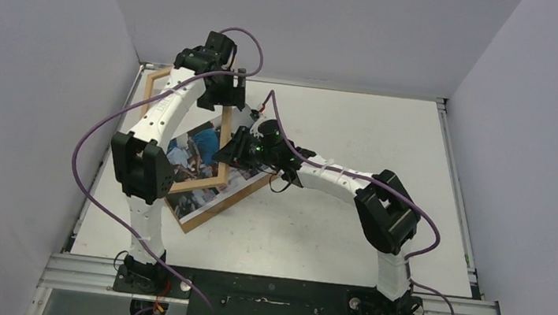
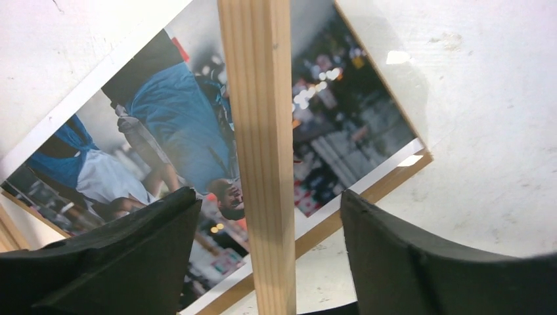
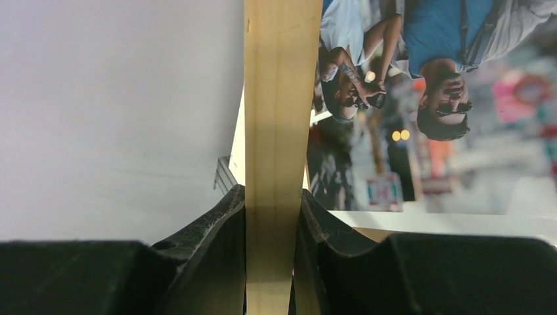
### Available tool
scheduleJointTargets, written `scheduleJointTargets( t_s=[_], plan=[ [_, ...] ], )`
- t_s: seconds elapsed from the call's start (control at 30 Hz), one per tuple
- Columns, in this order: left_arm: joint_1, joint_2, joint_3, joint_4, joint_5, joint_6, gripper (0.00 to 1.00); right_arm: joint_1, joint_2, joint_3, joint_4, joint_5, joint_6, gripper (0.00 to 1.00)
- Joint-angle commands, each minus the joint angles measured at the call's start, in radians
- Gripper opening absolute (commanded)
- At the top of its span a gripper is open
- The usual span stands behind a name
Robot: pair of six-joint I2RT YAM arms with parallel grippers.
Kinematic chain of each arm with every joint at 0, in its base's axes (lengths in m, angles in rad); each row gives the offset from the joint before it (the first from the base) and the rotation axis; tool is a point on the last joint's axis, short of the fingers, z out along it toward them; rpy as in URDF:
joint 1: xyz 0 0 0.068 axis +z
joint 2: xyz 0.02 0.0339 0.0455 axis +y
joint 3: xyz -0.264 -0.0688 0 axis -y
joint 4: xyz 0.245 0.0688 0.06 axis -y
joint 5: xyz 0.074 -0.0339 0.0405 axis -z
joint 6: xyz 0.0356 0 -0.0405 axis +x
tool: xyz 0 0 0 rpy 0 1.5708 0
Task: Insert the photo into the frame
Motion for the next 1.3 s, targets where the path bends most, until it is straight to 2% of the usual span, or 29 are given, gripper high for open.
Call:
scheduleJointTargets(
  t_s=[0.0,0.03,0.1,0.37,0.5,0.6,0.7,0.77,0.97,1.1,1.27],
  plan=[
    [0.029,-0.134,0.100,0.038,0.040,0.001,0.82,0.009,-0.136,0.056,-0.024,-0.020,-0.239,0.00],
    [0.036,-0.147,0.114,0.028,0.056,0.008,0.91,0.006,-0.149,0.060,-0.038,-0.038,-0.255,0.00],
    [0.046,-0.175,0.135,0.019,0.079,0.025,0.97,0.000,-0.172,0.063,-0.074,-0.069,-0.286,0.00],
    [0.050,-0.288,0.145,0.013,0.213,0.087,0.97,-0.112,-0.244,0.007,-0.190,-0.273,-0.409,0.00],
    [0.050,-0.337,0.100,0.021,0.255,0.112,0.97,-0.189,-0.268,-0.016,-0.332,-0.384,-0.541,0.00],
    [0.050,-0.352,0.047,0.031,0.253,0.120,0.97,-0.246,-0.263,-0.001,-0.528,-0.480,-0.718,0.00],
    [0.050,-0.355,0.005,0.035,0.220,0.110,0.97,-0.293,-0.251,0.010,-0.715,-0.510,-0.881,0.00],
    [0.050,-0.357,-0.042,0.049,0.166,0.065,0.97,-0.319,-0.257,-0.009,-0.757,-0.509,-0.919,0.00],
    [0.059,-0.364,-0.206,0.113,0.076,-0.033,0.97,-0.350,-0.318,-0.076,-0.697,-0.497,-0.870,0.00],
    [0.087,-0.359,-0.217,0.125,0.027,-0.074,0.97,-0.347,-0.374,-0.080,-0.628,-0.506,-0.761,0.00],
    [0.121,-0.395,-0.215,0.175,0.035,-0.083,0.97,-0.357,-0.462,-0.029,-0.575,-0.497,-0.613,0.00]
  ],
)
